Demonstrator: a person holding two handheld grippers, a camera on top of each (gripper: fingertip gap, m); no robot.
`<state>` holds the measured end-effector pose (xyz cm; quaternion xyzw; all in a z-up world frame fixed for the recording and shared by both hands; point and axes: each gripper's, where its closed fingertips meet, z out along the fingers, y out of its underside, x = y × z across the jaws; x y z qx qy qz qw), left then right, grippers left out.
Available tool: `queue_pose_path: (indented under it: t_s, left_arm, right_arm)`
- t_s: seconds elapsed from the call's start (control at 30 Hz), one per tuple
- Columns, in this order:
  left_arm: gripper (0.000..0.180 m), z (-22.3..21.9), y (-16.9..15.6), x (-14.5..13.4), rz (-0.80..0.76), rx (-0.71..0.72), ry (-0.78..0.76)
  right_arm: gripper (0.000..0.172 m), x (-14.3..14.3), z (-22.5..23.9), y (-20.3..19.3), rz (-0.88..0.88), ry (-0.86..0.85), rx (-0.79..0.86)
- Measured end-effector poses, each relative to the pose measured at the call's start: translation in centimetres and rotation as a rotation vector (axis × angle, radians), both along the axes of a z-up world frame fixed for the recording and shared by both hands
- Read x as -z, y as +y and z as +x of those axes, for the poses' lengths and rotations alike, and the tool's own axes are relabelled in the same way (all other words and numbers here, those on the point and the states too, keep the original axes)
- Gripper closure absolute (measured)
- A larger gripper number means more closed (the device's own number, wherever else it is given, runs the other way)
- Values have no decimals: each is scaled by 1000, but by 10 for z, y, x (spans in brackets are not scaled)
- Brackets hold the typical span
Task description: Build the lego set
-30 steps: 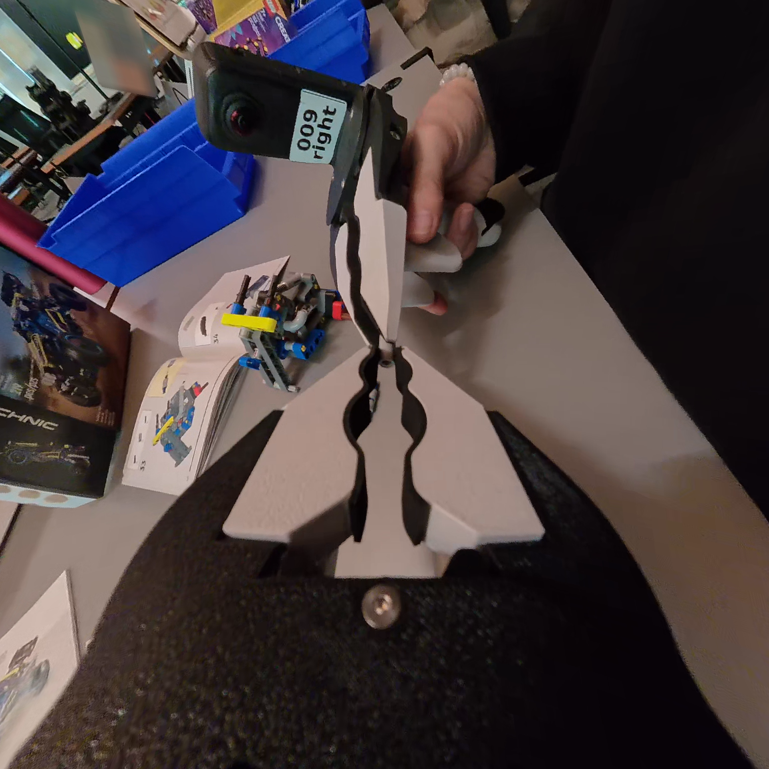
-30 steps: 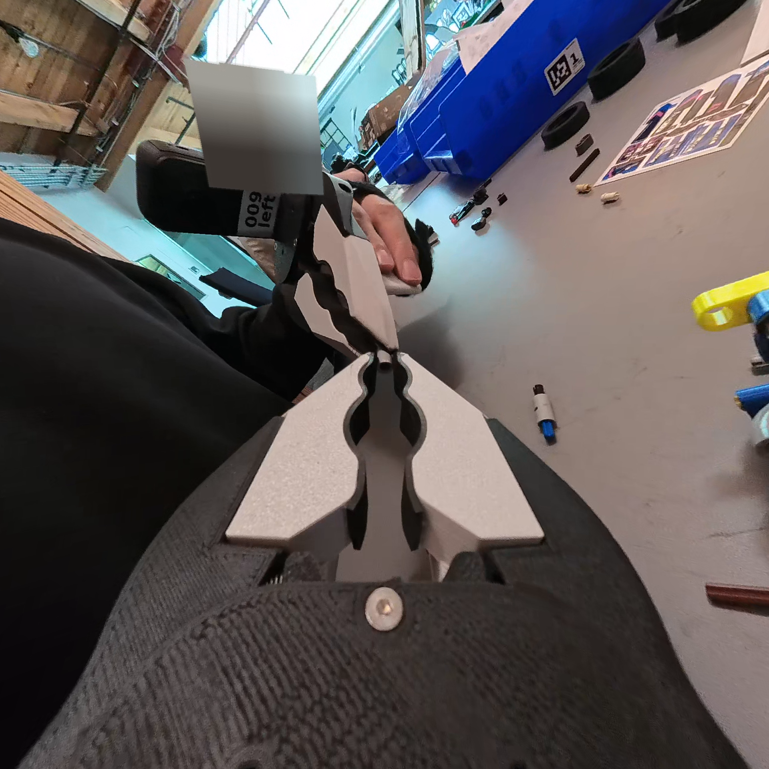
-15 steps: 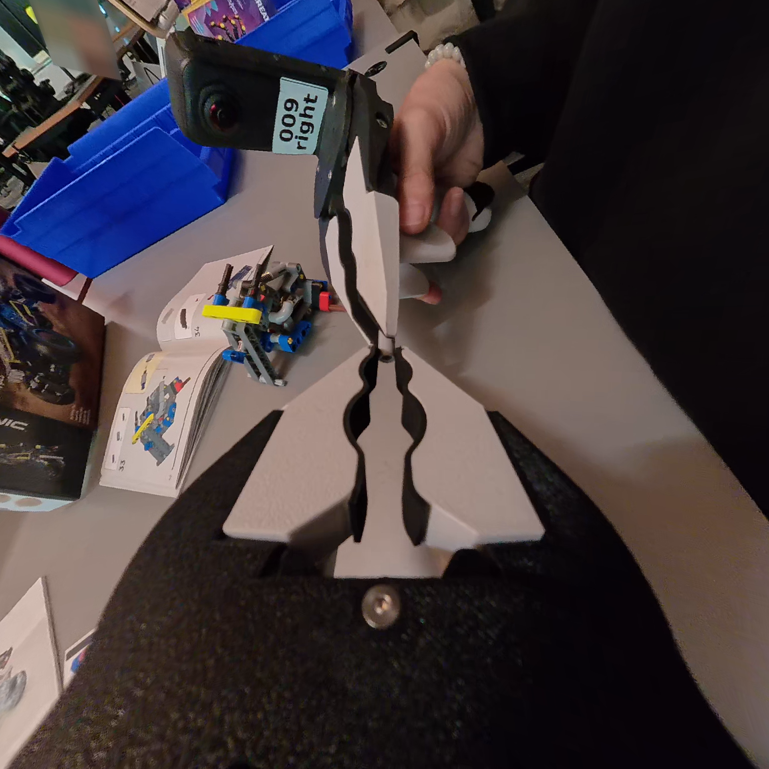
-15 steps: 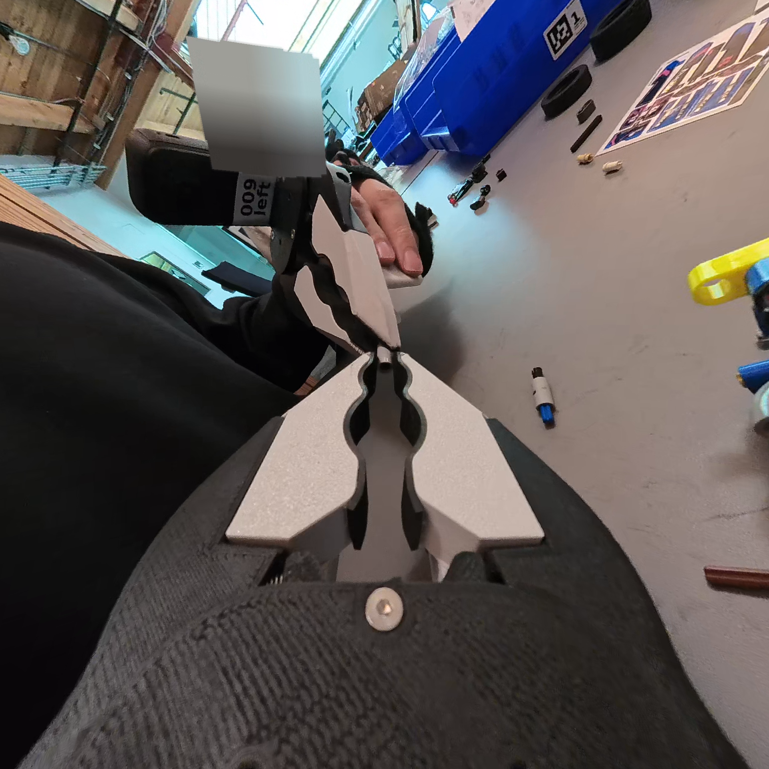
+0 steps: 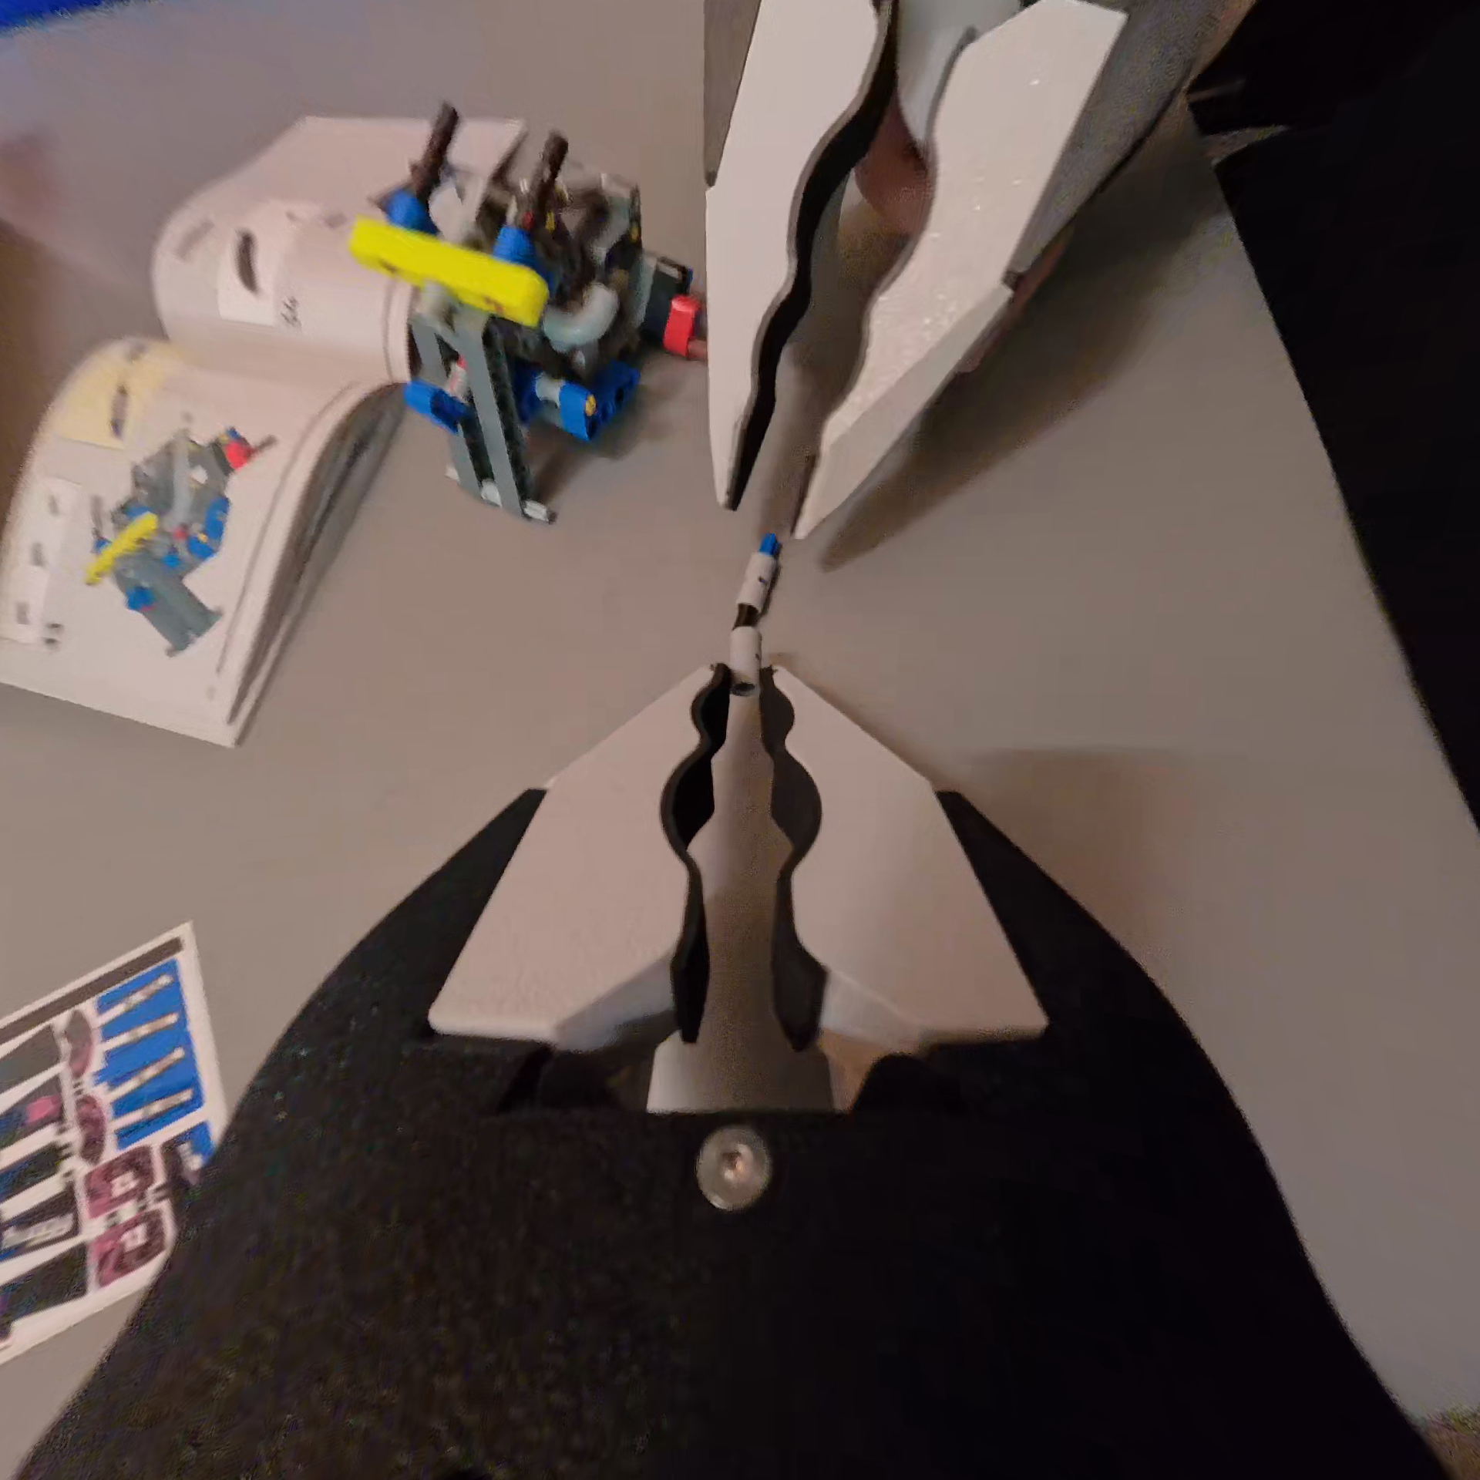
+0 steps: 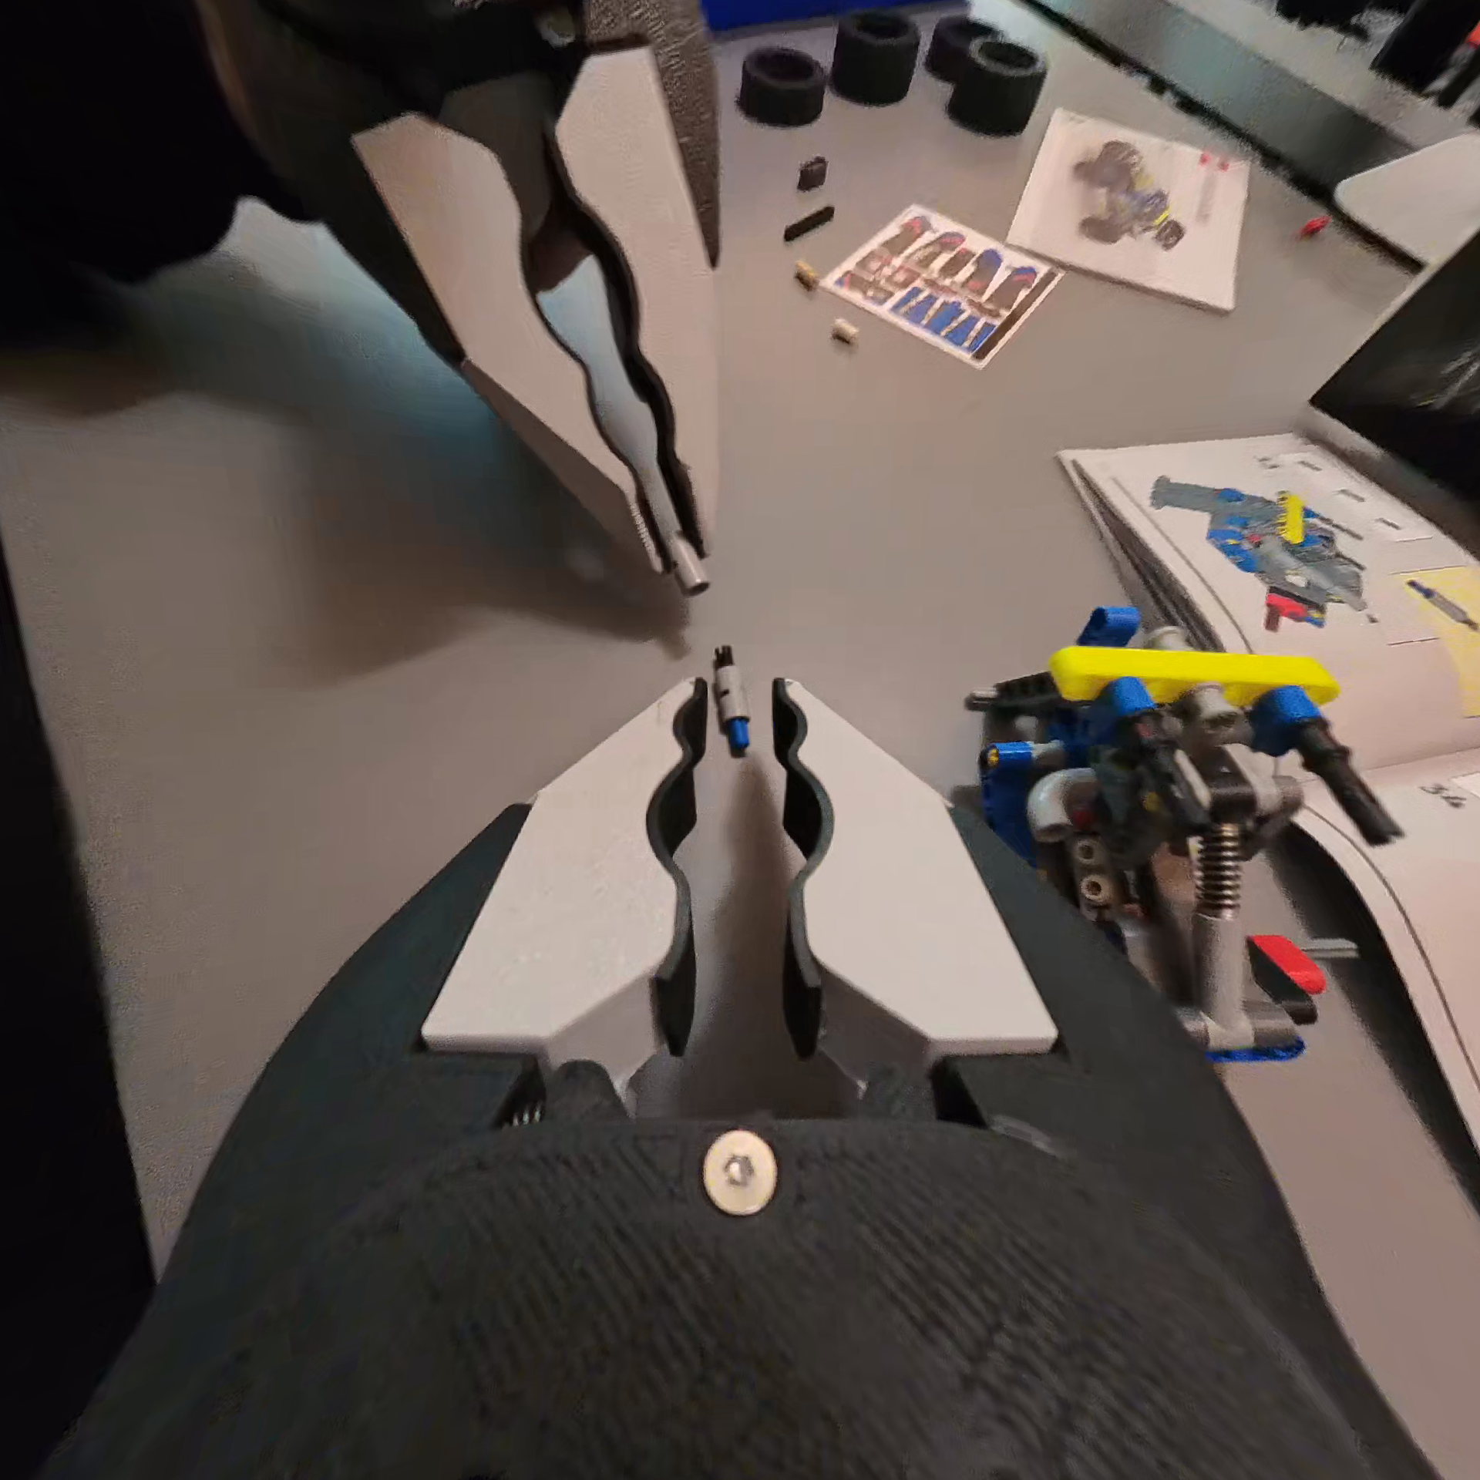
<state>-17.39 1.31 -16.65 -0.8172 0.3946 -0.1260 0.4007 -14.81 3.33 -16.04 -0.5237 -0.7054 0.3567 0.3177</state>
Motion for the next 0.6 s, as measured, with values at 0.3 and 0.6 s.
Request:
queue_pose_path:
  t_s: [0.3, 0.6]
  left_arm:
    - [175, 1, 6, 19, -153, 30, -21]
    - [175, 1, 7, 19, -155, 55, -49]
  right_arm:
    - [159, 21, -4, -2, 112, -105, -53]
    - [166, 21, -6, -5, 147, -94, -128]
